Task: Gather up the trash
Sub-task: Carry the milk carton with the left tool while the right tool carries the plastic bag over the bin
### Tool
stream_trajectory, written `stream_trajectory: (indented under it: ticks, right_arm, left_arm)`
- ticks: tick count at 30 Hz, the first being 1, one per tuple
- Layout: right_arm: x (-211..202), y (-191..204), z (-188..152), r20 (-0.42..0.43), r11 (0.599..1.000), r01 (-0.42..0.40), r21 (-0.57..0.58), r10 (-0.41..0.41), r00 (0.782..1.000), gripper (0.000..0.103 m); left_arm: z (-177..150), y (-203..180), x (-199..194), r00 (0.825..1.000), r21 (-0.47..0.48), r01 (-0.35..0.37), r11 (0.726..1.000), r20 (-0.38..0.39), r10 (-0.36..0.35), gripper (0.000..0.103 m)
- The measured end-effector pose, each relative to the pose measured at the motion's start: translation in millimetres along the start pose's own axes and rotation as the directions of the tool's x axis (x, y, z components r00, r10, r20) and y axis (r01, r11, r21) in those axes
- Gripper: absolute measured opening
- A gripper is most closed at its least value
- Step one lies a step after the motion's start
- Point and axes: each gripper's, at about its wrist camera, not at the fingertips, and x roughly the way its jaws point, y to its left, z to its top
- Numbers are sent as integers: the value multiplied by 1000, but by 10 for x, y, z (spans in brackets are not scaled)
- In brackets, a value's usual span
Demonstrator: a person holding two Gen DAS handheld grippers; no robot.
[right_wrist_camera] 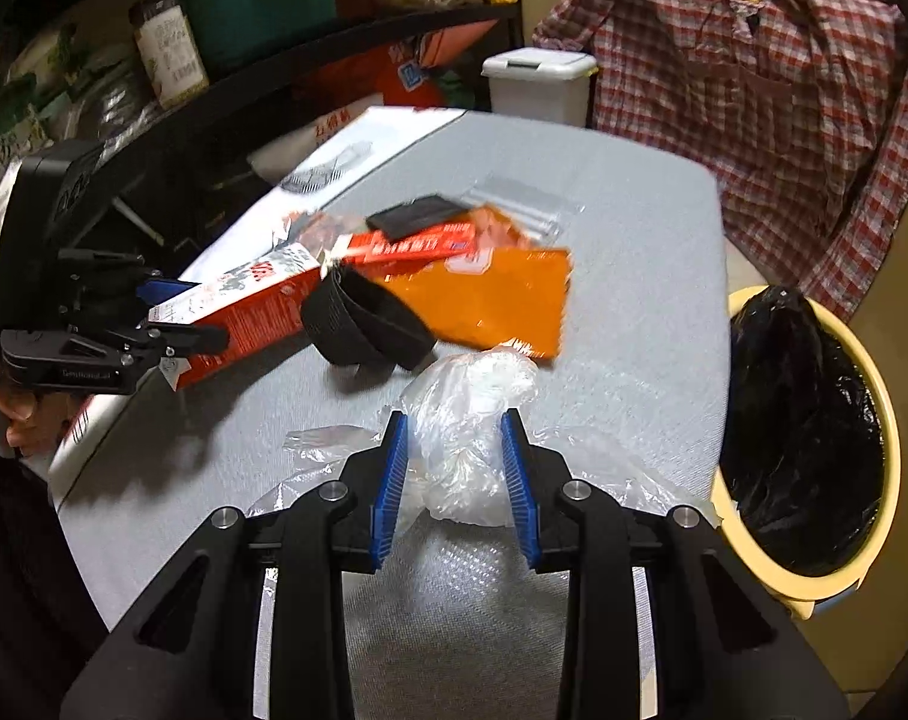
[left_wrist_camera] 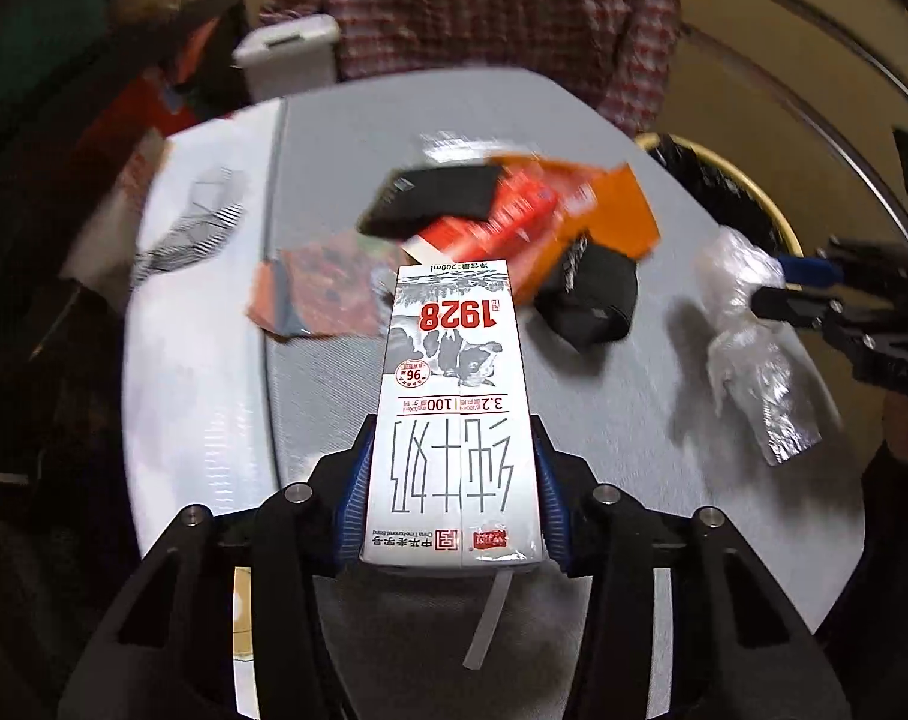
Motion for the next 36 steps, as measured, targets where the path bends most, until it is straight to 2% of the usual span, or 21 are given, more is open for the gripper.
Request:
stream_trajectory:
  ticks: [8, 18, 25, 36]
  right_arm:
    - [-179, -119, 80, 67, 999, 19, 47, -22, 997, 32]
    - [-453, -298, 147, 149, 993, 51, 103, -67, 987, 32]
    - [-624, -472, 158, 189, 986, 81, 147, -108, 976, 32]
    - [-785, -743, 145, 218, 973, 124, 197, -167, 962, 32]
  left_arm:
    - [68, 6, -176, 995, -49, -58, 997, 82, 62, 46]
    - [229, -172, -413, 972, -76, -92, 993, 209, 106, 46]
    - [380, -348, -481, 961, -82, -86, 993, 257, 104, 46]
    - [588, -761, -460, 951, -33, -64, 997, 300, 71, 46]
